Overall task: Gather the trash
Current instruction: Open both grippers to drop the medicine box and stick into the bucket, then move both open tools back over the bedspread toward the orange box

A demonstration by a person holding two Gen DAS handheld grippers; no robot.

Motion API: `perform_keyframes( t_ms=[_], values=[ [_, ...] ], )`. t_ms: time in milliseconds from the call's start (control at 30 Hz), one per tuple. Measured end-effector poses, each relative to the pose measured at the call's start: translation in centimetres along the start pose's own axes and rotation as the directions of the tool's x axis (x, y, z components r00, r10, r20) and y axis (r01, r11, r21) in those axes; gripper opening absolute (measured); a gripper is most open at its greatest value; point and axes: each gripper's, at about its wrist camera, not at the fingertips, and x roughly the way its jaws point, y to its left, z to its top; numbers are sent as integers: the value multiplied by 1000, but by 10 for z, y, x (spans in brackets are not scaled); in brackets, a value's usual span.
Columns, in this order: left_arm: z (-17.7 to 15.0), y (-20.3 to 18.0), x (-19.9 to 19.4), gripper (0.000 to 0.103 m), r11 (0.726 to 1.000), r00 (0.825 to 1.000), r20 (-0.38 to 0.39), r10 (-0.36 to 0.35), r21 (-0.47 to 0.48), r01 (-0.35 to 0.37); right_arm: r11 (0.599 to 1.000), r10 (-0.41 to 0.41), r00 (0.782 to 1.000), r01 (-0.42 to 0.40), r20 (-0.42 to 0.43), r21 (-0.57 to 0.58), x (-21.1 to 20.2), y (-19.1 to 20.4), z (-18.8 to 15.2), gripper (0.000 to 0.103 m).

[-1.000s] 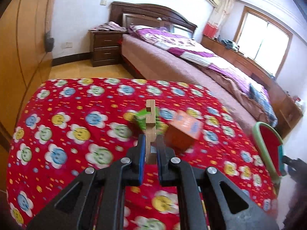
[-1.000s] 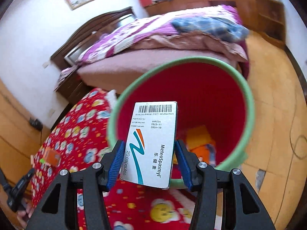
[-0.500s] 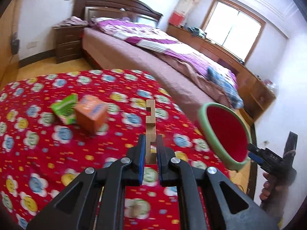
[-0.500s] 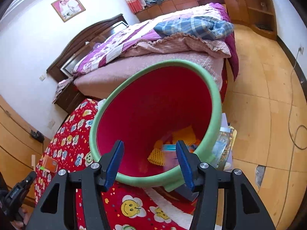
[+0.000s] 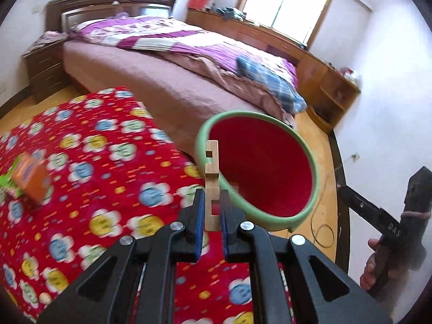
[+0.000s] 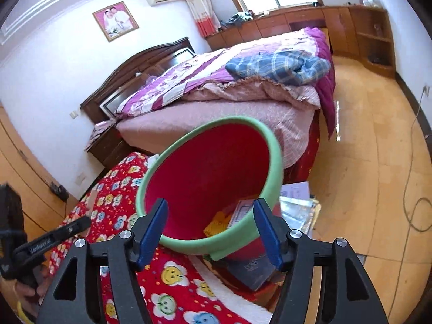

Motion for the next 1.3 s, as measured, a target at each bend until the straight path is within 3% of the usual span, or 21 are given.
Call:
perform_keyframes(
  t_ms=[267, 433, 567, 700, 767, 833, 1000, 1300],
  values=[
    [14, -45, 37, 9, 994, 1000, -28, 4, 105, -1, 1000, -5, 1000, 5, 10, 4, -2, -18, 0, 68],
    [17, -50, 48, 13, 995, 998, -61, 1, 104, 5, 1000, -15, 1000, 15, 18, 16, -2, -28, -2, 68],
    [14, -42, 48, 29, 998, 997, -77, 16, 58, -12, 1000, -19, 1000, 19, 22, 23, -2, -31, -2, 68],
    [9, -30, 43, 31, 1000, 996, -90, 27, 11, -26, 999, -28, 1000, 28, 2, 25, 2, -29, -4, 68],
    [7, -23, 39, 39, 998, 994, -91, 60, -8, -61, 999, -28, 1000, 29, -6, 25, 5, -28, -6, 69],
    [3, -16, 32, 42, 994, 991, -82, 103, -23, -105, 999, -26, 1000, 26, -6, 24, 6, -26, -6, 78],
    [-3, 1, 15, 55, 986, 986, -69, 152, -55, -156, 1000, -18, 1000, 18, -4, -2, 9, -15, -10, 79],
    [-26, 39, -18, 57, 964, 974, -54, 220, -141, -226, 998, 29, 999, -31, -33, -52, 20, 17, -26, 79]
  ],
)
